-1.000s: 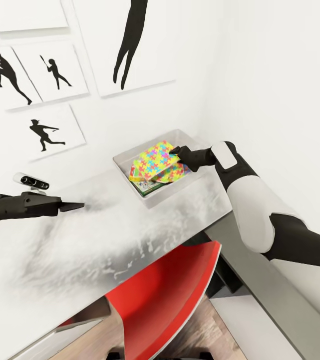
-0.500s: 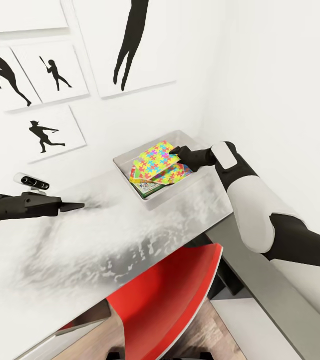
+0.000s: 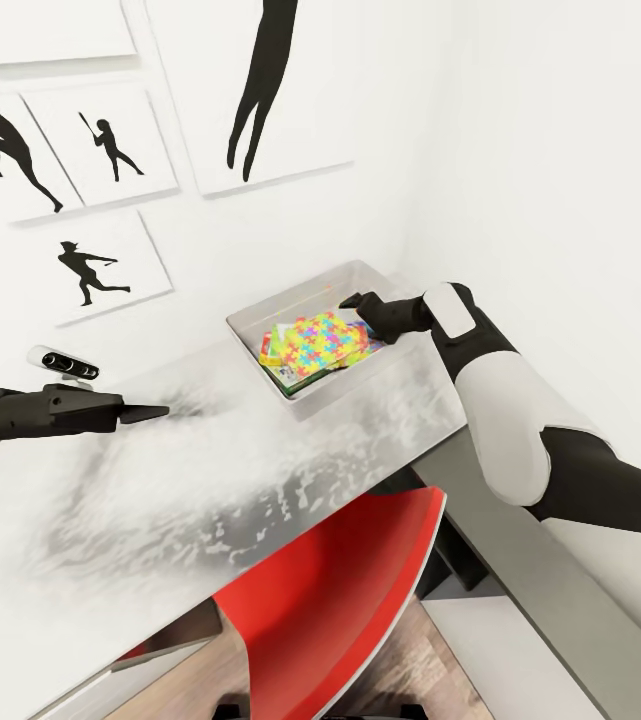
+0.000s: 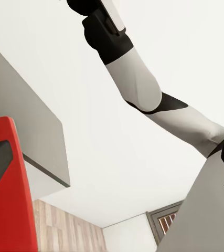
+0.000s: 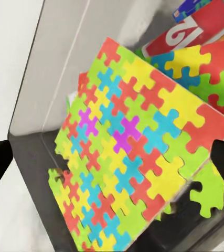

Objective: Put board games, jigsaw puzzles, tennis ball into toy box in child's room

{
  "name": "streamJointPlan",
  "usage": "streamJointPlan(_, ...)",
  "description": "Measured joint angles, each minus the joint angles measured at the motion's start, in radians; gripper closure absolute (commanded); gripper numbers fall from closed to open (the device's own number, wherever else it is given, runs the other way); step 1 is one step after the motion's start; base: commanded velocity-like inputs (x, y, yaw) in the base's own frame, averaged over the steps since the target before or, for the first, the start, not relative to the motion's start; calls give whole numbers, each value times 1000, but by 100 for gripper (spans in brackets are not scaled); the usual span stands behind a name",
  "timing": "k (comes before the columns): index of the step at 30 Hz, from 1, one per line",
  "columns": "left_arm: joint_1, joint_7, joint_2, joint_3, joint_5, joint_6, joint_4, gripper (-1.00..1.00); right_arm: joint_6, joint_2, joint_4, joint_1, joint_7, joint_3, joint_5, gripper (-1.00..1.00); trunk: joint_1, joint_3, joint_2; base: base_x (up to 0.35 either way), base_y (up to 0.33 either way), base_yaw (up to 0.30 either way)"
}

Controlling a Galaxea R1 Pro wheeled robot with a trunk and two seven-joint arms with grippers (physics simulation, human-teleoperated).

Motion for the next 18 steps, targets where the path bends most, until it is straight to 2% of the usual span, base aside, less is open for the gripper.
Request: streamJointPlan(18,0,0,0,-2,-1,0,0,-100,2,-6,-1,0,0,-1,0,-100,0,0,0,-3,0,0)
